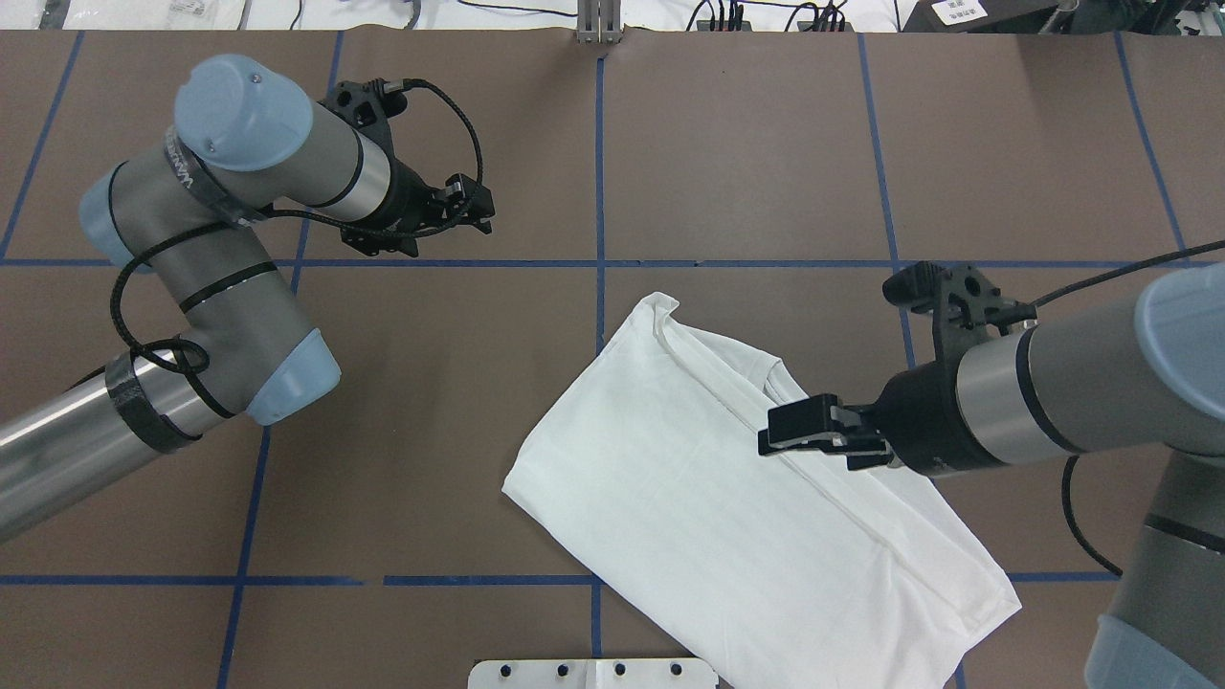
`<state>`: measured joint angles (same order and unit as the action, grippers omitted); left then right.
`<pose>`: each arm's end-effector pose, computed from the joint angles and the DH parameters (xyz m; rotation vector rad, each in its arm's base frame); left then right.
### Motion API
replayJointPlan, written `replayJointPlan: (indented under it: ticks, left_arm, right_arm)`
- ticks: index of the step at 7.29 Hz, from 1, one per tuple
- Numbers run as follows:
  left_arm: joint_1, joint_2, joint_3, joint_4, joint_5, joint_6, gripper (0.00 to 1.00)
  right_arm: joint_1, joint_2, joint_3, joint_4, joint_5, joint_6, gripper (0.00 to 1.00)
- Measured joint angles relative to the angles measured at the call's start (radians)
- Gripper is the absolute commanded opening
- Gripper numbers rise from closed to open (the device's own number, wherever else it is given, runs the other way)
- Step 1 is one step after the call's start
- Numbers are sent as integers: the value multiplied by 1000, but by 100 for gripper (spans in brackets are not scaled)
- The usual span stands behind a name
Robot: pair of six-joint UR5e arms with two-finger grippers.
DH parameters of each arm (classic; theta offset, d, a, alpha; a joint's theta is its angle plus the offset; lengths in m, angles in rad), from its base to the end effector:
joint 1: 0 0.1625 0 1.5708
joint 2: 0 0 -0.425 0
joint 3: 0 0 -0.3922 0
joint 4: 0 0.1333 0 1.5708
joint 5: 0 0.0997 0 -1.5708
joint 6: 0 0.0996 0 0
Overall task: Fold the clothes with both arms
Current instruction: 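Move the left gripper to the shirt corner nearest it while the right gripper holds still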
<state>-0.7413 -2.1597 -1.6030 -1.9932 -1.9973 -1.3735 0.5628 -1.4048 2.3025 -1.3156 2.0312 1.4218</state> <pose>0.4420 -0.5295 0.2471 0.1196 1.0921 -0.2660 -0.3219 -0.3083 0.2201 0.0119 -1.1992 0.0977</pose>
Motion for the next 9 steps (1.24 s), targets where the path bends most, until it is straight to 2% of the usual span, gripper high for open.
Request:
replayJointPlan:
  ticks: [2, 5, 7, 9]
  left_arm:
    - [70, 5, -60, 26, 2, -131, 100]
    - [220, 13, -172, 156, 46, -348, 98]
    - [332, 17, -162, 177, 122, -434, 95]
    - [366, 21, -120, 171, 144, -439, 95]
  right_arm:
    - [73, 20, -40, 0, -26, -5, 100]
    - [119, 36, -59, 4, -20, -39, 100]
    - [126, 63, -68, 4, -19, -45, 100]
    - [126, 68, -80, 4, -22, -46, 100]
